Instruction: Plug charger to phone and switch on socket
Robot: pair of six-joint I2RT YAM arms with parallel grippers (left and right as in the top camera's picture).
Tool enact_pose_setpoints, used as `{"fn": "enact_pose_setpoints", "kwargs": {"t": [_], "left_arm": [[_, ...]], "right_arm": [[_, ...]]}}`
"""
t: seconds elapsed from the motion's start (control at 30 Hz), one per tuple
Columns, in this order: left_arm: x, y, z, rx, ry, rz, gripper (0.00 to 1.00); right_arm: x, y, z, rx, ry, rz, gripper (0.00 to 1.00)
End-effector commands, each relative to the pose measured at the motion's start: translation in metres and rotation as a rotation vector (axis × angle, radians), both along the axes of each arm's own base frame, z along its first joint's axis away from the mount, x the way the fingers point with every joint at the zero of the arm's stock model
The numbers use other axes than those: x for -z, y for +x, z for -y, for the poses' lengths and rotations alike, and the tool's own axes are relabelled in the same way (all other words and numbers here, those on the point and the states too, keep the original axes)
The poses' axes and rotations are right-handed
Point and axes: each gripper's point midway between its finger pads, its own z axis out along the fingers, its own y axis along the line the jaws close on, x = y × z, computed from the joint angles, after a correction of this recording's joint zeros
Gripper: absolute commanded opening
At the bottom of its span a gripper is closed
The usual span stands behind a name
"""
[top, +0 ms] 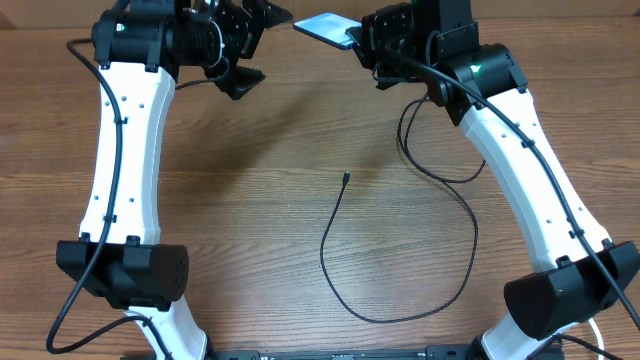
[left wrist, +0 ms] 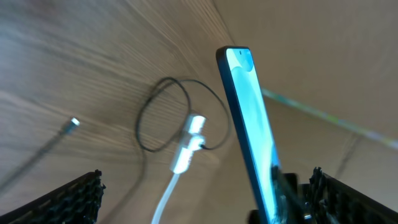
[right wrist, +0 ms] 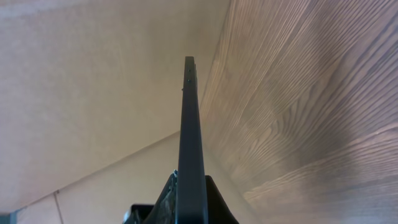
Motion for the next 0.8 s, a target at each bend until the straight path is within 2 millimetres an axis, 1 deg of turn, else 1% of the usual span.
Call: {"fn": "enact_pose_setpoints", "kwargs": {"t": [0.0, 0.13, 0.17, 0.27, 0.33, 0.5, 0.57, 0.6, 0.63, 0.77], "left_arm": [[-0.005, -0.001, 0.014, -0.049, -0.139, -0.112, 1.00], [-0.018, -0.003, 0.024, -0.020, -0.228, -0.127, 1.00], [-0.020, -0.003, 0.026, -0.020, -0.248, -0.139, 0.97], [-0.022, -0.003, 0.027, -0.037, -0.271, -0.165, 0.86], [-0.022, -0.004, 0.027, -0.043, -0.276, -0.174, 0.84], [-0.027, -0.009, 0.033, -0.033, -0.333, -0.225, 0.85], [-0.028, -0.010, 0.034, -0.034, -0.347, -0.238, 0.83], [-0.028, -0.010, 0.034, -0.036, -0.348, -0.240, 0.81], [-0.028, -0.010, 0.034, -0.036, -0.348, -0.240, 0.77], [-0.029, -0.010, 0.034, -0.032, -0.352, -0.241, 0.65]], "right_arm": [[-0.048, -0.013, -0.004, -0.043, 0.075, 0.089, 0.04], [-0.050, -0.017, -0.009, -0.062, 0.112, 0.067, 0.04], [-0.051, -0.018, -0.010, -0.071, 0.124, 0.065, 0.04], [-0.059, -0.018, -0.016, -0.097, 0.147, 0.092, 0.04], [-0.065, -0.018, -0.019, -0.114, 0.163, 0.113, 0.04], [-0.067, -0.023, -0.029, -0.114, 0.196, 0.088, 0.04], [-0.070, -0.025, -0.035, -0.127, 0.203, 0.099, 0.04], [-0.072, -0.026, -0.038, -0.134, 0.206, 0.106, 0.04], [-0.073, -0.027, -0.041, -0.138, 0.207, 0.111, 0.04], [-0.076, -0.030, -0.050, -0.144, 0.222, 0.114, 0.04]]}}
